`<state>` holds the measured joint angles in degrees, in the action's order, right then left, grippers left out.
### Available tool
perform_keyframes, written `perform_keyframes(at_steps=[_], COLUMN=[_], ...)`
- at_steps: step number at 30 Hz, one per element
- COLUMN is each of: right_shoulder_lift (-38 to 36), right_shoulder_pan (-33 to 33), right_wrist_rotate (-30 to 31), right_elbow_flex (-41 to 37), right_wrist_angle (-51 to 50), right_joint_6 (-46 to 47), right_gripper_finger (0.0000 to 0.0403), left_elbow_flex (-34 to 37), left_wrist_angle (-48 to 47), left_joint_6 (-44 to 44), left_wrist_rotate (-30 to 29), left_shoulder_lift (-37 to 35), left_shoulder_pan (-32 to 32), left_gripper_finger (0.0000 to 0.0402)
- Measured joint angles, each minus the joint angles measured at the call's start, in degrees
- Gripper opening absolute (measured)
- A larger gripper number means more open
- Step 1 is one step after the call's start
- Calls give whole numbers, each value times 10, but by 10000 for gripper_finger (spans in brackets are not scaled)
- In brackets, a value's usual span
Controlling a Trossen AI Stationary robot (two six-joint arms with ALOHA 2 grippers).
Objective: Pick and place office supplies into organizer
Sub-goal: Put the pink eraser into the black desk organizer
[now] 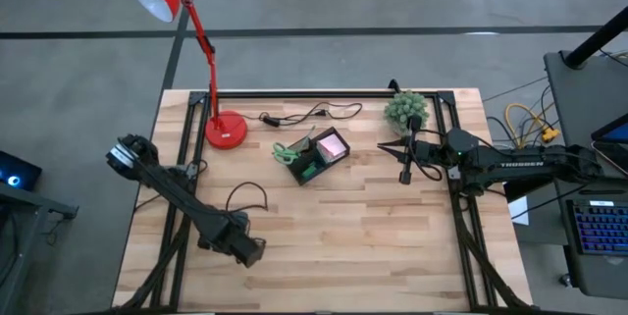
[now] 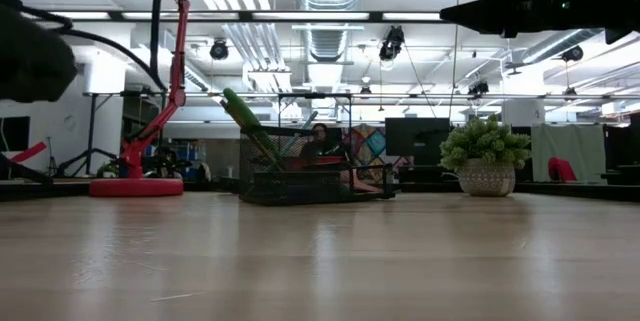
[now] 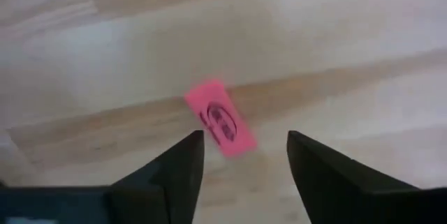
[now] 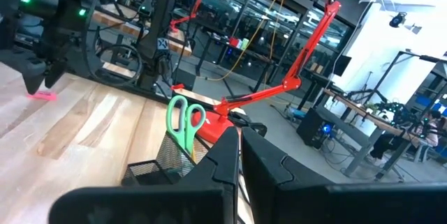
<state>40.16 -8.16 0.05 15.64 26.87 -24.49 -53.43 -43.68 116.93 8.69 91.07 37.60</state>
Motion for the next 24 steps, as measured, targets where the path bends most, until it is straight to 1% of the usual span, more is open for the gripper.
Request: perform_keyframes(at_steps=[3, 10, 24], right_shoulder_lift=[0, 0, 0], right_shoulder_pan=[0, 0, 0], right_wrist_rotate=[0, 0, 0], right_elbow_flex=[0, 0, 0], right_wrist_angle=[0, -1, -1], right_joint_6=[0, 0, 0], right_gripper_finger=[8, 8, 8], left_elbow_flex=[0, -1, -2], left_wrist_angle=[2, 15, 12], left_joint_6=[11, 14, 7], left_wrist_rotate=[-2, 0, 14], left_shoulder_lift=[18, 41, 35], left_shoulder_pan=[1, 7, 11], left_gripper_finger=[196, 194, 193])
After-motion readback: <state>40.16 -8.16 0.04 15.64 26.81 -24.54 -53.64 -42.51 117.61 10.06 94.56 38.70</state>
